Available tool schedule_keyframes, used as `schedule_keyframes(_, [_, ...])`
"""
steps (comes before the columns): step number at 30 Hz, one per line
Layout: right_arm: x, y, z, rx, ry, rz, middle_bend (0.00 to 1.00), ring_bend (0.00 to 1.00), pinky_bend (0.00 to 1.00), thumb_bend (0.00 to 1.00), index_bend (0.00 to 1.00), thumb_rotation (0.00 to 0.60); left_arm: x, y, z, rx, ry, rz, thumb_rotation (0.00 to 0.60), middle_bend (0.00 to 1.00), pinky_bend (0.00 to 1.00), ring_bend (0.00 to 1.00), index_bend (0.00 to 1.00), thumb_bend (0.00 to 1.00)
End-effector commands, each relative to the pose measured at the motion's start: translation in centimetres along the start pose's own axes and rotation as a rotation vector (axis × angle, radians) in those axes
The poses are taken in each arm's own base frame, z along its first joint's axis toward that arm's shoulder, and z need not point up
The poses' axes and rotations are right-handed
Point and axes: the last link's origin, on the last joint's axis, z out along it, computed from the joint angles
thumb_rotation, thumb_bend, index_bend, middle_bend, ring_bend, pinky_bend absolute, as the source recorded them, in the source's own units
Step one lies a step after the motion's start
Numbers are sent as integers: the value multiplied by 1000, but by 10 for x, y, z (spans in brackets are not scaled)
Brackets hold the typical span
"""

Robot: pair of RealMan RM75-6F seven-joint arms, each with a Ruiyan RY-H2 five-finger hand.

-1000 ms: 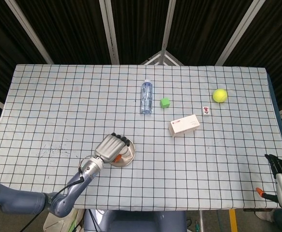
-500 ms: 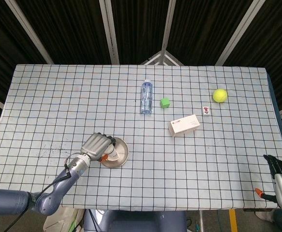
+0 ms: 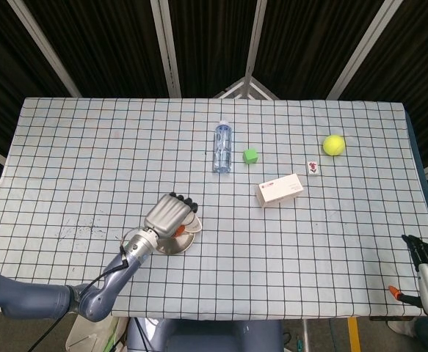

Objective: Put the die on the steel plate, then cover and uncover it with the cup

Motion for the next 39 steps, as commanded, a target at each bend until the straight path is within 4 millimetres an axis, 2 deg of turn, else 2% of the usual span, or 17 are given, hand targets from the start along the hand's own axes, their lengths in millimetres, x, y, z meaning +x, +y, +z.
schedule_keyframes(1, [0, 0, 0, 2, -2, 1, 125, 132, 61, 42, 108, 600, 0, 8, -3, -24, 12, -30, 600, 467, 342, 342, 510, 504])
schedule_keyframes(6, [0, -1, 0, 4, -3, 0, 125, 132, 61, 42, 108, 600, 25, 0, -13, -6, 67, -79, 600, 471, 342, 342, 516, 505])
schedule_keyframes(9, [-1, -2, -1, 5, -7, -1, 125, 132, 61, 42, 108, 600, 52, -23, -22, 64, 121, -68, 600, 471, 341, 342, 516, 504])
schedule_keyframes(10, [-1, -2, 0, 6, -7, -1, 125, 132, 61, 42, 108, 600, 56, -26, -24, 73, 124, -64, 600, 472, 342, 342, 516, 504])
schedule_keyframes(12, [-2, -2, -1, 6, -9, -3, 125, 132, 61, 42, 108, 600, 72, -46, -30, 136, 155, -38, 600, 471, 342, 342, 516, 504])
schedule_keyframes(13, [-2, -3, -1, 6, -10, -3, 124, 132, 61, 42, 108, 600, 75, -50, -31, 147, 160, -33, 600, 471, 342, 342, 516, 504])
schedule_keyframes(14, [-2, -3, -1, 6, -9, -5, 124, 132, 61, 41, 108, 600, 81, -63, -34, 187, 170, -19, 600, 471, 342, 342, 516, 504])
schedule_keyframes(16, [-2, -3, -1, 5, -9, -6, 124, 132, 61, 41, 108, 600, 86, -79, -37, 235, 171, -8, 600, 471, 341, 342, 516, 504])
schedule_keyframes(18, [-2, -2, 0, 2, -9, -9, 125, 132, 61, 41, 107, 600, 89, -103, -39, 312, 170, 2, 600, 469, 341, 342, 516, 504])
schedule_keyframes(23, [-2, -1, 0, -7, -10, -12, 125, 132, 61, 42, 107, 600, 81, -140, -39, 417, 132, -11, 600, 466, 339, 342, 516, 504])
schedule_keyframes(28, [-4, 0, 1, -13, -16, -20, 125, 132, 61, 42, 108, 600, 61, -163, -34, 472, 83, -56, 600, 458, 338, 337, 504, 505])
schedule_keyframes(33, [-5, 0, 2, -19, -22, -26, 125, 131, 61, 41, 108, 600, 38, -175, -32, 503, -5, -37, 600, 438, 335, 321, 467, 502])
schedule_keyframes(39, [-6, 0, 2, -19, -25, -28, 125, 128, 61, 42, 108, 600, 22, -181, -34, 541, -90, 21, 600, 425, 335, 311, 452, 501])
